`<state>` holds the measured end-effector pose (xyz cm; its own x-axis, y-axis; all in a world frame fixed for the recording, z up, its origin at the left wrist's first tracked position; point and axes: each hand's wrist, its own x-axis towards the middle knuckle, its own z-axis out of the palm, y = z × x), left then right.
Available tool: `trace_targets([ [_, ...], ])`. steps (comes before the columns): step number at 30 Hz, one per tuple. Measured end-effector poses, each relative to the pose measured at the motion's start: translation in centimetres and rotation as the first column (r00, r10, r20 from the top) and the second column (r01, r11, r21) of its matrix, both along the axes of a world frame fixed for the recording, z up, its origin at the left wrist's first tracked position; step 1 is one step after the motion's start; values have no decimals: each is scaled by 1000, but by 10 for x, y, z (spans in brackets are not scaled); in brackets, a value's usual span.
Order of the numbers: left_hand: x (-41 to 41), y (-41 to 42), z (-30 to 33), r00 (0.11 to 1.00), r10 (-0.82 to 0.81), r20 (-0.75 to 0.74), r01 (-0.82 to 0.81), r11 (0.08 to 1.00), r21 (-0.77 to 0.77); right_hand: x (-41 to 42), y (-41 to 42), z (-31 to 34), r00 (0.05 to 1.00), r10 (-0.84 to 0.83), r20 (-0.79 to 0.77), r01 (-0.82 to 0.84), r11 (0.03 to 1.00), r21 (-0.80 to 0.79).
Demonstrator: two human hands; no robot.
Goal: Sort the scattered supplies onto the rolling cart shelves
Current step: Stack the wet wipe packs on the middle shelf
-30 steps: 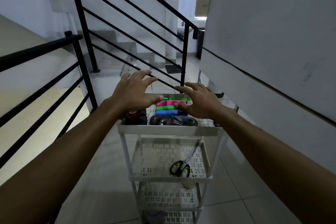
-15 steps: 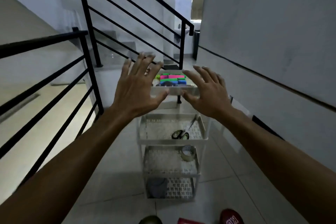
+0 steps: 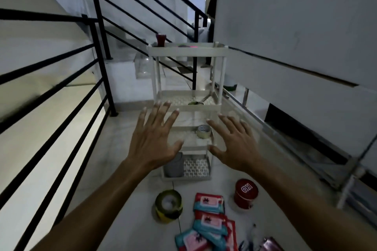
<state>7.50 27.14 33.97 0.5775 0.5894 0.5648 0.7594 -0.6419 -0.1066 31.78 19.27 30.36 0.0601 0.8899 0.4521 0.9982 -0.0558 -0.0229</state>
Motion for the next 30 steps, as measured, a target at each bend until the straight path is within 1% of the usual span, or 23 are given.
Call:
trace_targets([
  [2, 0, -2, -26, 1000, 1, -26, -1, 1000, -26, 1, -5, -31, 999, -13, -34, 12, 1000, -17],
  [6, 2, -1, -98, 997, -24, -67, 17, 994, -106, -4, -8, -112, 996, -40, -77, 34, 996, -83],
  [9, 0, -6, -155, 996, -56, -63, 45, 985, -164, -10, -14, -170, 994, -36, -107, 20, 988, -155],
  [12, -9, -19, -216, 995, -64, -79, 43, 969, -244, -18, -33, -229, 994, -37, -101, 12, 970, -241],
  [16, -26, -44, -291, 986, -78, -144, 34, 957, -287, -20, -71, -293, 996, -36, -83, 6, 944, -330],
  [19, -38, -60, -321, 978, -109, -178, 53, 955, -293, -17, -98, -312, 995, -49, -84, 16, 933, -359],
  [23, -44, -73, -339, 976, -121, -181, 57, 944, -326, -14, -118, -314, 991, -103, -89, 59, 916, -397],
  [27, -50, -74, -345, 975, -119, -188, 41, 928, -370, -16, -122, -308, 993, -113, -22, 89, 875, -476],
  [30, -61, -67, -346, 983, -100, -152, 21, 893, -450, -14, -112, -299, 992, -122, 21, 116, 847, -519],
])
